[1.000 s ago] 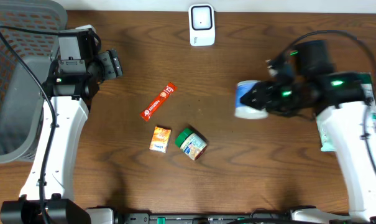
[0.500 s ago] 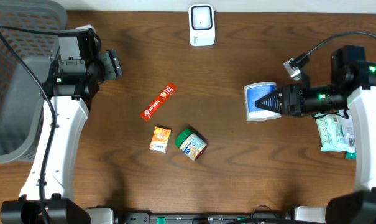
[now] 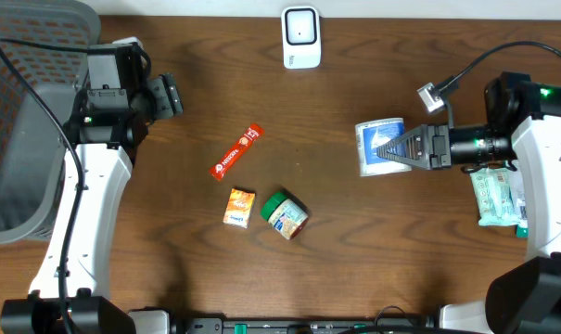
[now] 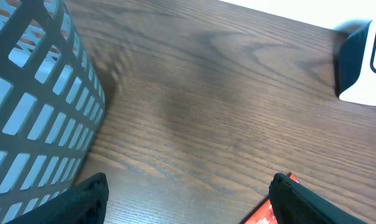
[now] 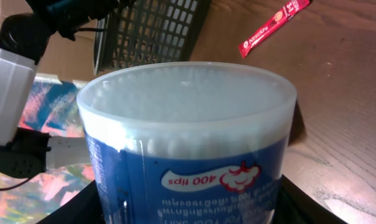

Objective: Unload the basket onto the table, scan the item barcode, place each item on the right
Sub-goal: 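Carry the cup up toward the scanner with the right gripper, then hold the cup's side against the scanner window with the right gripper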

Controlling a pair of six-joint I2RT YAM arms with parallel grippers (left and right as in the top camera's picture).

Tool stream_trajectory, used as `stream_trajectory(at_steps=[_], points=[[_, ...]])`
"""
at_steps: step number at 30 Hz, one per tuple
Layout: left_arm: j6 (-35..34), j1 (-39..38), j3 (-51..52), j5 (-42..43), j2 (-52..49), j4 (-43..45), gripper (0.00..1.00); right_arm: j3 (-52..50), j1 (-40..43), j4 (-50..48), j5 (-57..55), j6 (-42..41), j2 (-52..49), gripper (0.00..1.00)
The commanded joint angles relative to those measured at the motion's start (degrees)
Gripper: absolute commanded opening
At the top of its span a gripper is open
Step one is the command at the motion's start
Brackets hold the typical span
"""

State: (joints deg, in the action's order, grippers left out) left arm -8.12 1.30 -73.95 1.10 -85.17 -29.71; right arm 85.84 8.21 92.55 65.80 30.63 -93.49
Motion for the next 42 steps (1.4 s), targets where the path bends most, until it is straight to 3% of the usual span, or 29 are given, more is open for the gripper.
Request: stream_trajectory(at_steps=[1, 3, 6, 13, 19, 24, 31, 42], points=[[-0.1, 0.0, -0.2, -0.7, -0.6, 0.0, 0.83, 0.9, 0.5, -0.7, 0.3, -0.1, -0.2, 0.01], [-0.1, 0.0, -0.2, -0.7, -0.6, 0.0, 0.83, 1.1, 0.2, -5.3, -5.5, -11.7, -0.3, 0.01], [-0.1, 0.0, -0.2, -0.7, -0.6, 0.0, 0.83, 3.5, -1.8, -12.2, -24.7, -30.5, -0.3, 0.01], [-0.1, 0.0, -0.2, -0.7, -0.6, 0.0, 0.83, 16.6, -11.5, -19.2, -44.3, -44.5, -0.8, 0.01], [-0.1, 0.0, -0.2, -0.7, -0.6, 0.0, 0.83, 29.1, -20.8, -19.2, -56.1, -49.0, -7.7, 0.01], [-0.1, 0.0, -0.2, -0.7, -0.6, 0.0, 0.83, 43.6, -26.1, -17.6, -58.3, -50.3, -21.6, 0.01], [-0.1, 0.0, -0.2, -0.7, -0.6, 0.0, 0.83, 69.6, -27.4, -14.9, -60.4, -50.3, -41.7, 0.01], [-0.1, 0.0, -0.2, -0.7, -0.6, 0.0, 0.83, 72.8, -28.7, -32.9, -67.2, -52.5, -51.0, 0.01]])
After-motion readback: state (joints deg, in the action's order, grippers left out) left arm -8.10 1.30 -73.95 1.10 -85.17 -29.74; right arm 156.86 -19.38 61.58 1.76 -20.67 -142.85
